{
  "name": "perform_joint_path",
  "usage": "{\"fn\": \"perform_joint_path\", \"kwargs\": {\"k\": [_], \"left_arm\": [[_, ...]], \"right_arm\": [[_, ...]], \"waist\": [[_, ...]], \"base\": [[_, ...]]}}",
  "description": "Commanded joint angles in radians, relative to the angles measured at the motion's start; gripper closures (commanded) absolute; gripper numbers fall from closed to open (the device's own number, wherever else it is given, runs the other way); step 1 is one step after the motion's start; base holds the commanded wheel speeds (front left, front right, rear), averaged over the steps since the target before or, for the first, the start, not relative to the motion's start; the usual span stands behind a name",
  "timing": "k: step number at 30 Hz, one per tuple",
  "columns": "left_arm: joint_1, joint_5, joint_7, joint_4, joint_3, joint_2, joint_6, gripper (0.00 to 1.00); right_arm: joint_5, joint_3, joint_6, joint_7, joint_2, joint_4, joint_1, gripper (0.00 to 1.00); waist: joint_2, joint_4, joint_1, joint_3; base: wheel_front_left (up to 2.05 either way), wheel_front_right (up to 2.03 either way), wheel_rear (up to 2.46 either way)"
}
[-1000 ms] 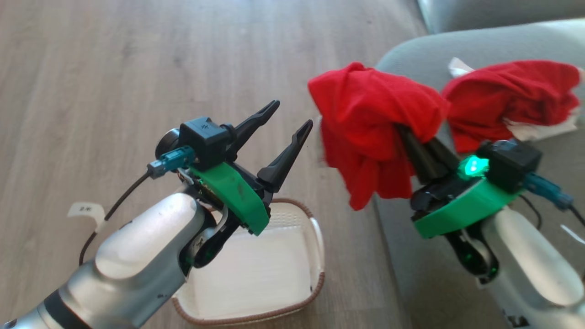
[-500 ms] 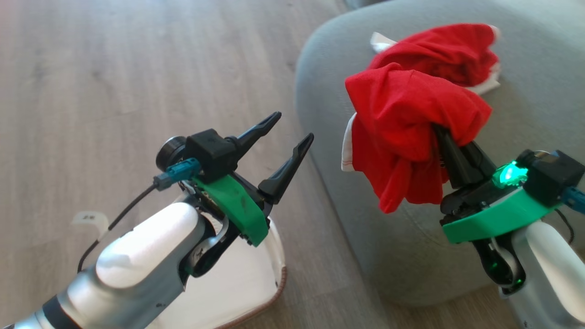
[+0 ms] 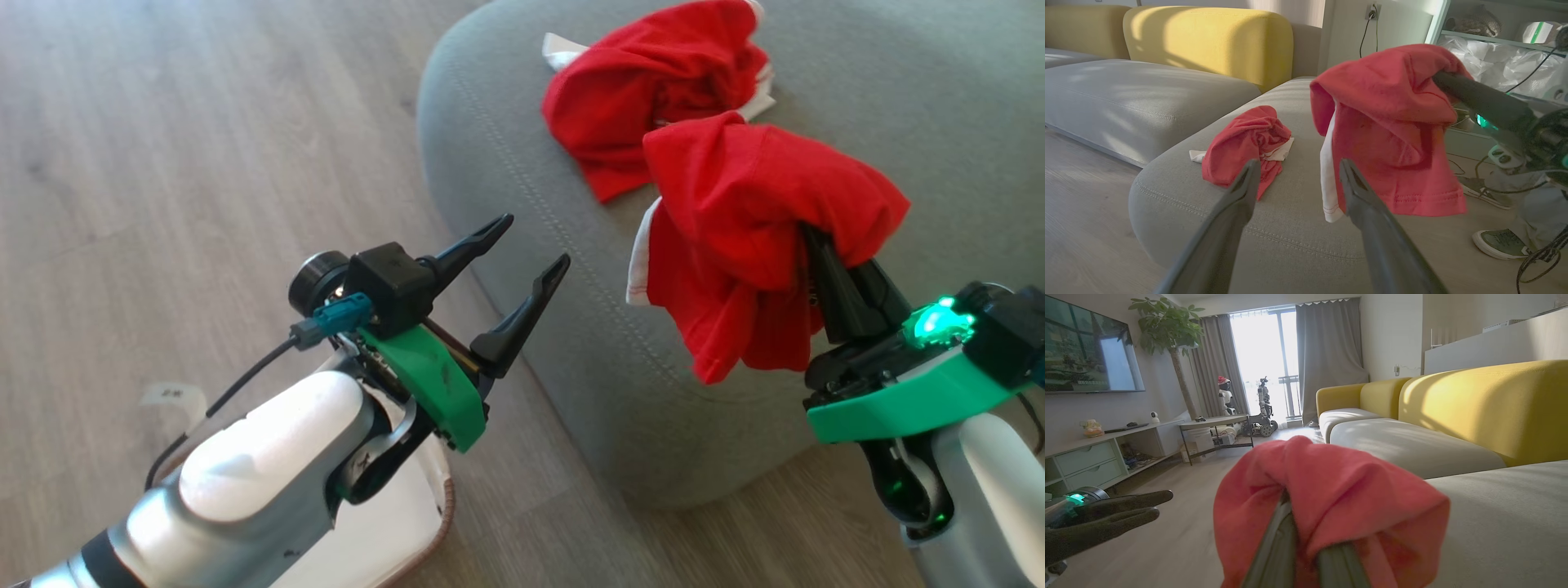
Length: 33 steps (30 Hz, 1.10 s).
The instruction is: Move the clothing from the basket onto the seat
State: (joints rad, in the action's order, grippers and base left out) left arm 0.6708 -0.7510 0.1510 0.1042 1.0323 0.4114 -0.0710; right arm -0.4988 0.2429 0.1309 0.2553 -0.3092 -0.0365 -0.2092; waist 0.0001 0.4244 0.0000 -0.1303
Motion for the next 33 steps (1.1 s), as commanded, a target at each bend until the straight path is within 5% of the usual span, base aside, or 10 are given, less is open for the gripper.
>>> {"fn": "perform_joint_path", "kwargs": {"k": [1, 15, 33], "left_arm": [[0.048, 0.009, -0.002, -0.028, -0.035, 0.023, -0.006, 0.0], [0.076, 0.014, -0.01, -0.033, -0.031, 0.024, -0.003, 0.0], [0.179, 0.042, -0.071, -0.071, -0.033, 0.059, 0.013, 0.0]], "right_arm": [[0.01, 0.003, 0.0, 0.006, 0.001, -0.044, -0.007, 1.0], [0.01, -0.045, 0.0, 0.006, -0.012, -0.031, -0.044, 1.0], [-0.117, -0.154, 0.0, 0.006, -0.175, 0.285, -0.385, 1.0]], "waist": [[-0.0001, 0.024, 0.0, -0.013], [-0.0001, 0.032, 0.0, -0.061], [-0.0001, -0.062, 0.0, -0.264]], "base": [[0.0, 0.0, 0.0], [0.0, 0.0, 0.0], [0.0, 0.0, 0.0]]}}
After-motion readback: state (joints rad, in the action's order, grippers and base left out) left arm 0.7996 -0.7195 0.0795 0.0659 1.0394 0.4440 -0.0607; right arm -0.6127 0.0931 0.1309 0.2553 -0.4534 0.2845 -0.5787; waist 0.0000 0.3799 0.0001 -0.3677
